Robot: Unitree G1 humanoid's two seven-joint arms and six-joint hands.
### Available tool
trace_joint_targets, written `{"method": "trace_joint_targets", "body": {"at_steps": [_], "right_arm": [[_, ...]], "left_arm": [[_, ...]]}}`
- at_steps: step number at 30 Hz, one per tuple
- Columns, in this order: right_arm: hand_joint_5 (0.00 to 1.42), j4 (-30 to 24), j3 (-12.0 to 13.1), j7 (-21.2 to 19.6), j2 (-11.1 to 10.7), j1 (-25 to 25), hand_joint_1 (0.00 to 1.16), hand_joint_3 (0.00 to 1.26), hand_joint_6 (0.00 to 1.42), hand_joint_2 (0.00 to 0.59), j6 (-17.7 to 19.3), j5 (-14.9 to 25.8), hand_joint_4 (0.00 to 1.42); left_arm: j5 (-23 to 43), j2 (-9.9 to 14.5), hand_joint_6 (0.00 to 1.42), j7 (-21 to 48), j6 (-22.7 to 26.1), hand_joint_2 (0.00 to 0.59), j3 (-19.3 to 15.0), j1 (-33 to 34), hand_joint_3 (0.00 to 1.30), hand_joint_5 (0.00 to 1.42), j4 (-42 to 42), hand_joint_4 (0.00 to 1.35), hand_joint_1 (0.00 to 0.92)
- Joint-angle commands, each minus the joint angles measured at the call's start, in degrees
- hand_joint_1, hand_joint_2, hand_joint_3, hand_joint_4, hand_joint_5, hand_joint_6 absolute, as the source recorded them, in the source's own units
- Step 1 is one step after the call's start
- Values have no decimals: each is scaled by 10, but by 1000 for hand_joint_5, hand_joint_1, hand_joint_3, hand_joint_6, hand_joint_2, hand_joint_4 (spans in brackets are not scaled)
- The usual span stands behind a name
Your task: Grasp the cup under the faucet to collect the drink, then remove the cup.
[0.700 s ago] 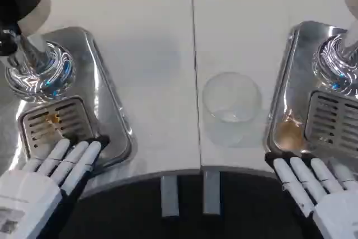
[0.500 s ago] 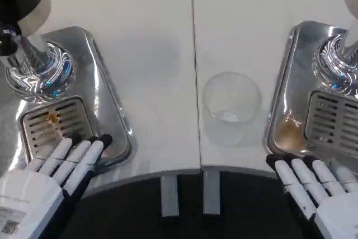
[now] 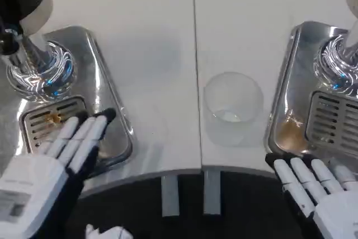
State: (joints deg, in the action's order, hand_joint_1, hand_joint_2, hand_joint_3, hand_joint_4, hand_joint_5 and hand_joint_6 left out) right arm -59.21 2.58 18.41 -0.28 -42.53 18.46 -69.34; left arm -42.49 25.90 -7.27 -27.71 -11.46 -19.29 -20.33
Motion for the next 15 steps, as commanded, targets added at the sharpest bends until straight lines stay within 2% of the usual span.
{"method": "trace_joint_targets", "body": {"at_steps": [1,7,11,15], "right_arm": [[0,-8,-2,5,5,-9,337,0,0,384,2,1,0],[0,-8,9,-4,8,-29,341,0,0,382,10,9,0],[0,-8,24,-7,10,-39,352,0,0,369,16,20,0],[0,-8,28,-3,18,-44,352,0,0,364,21,24,0]], "left_arm": [[29,-18,135,-11,-5,26,34,38,0,43,28,0,0],[104,-26,154,6,-18,31,79,125,0,68,85,0,41],[94,-30,158,2,-24,23,109,173,0,73,117,0,59],[76,-47,162,-3,-10,29,143,204,0,76,138,0,87]]}}
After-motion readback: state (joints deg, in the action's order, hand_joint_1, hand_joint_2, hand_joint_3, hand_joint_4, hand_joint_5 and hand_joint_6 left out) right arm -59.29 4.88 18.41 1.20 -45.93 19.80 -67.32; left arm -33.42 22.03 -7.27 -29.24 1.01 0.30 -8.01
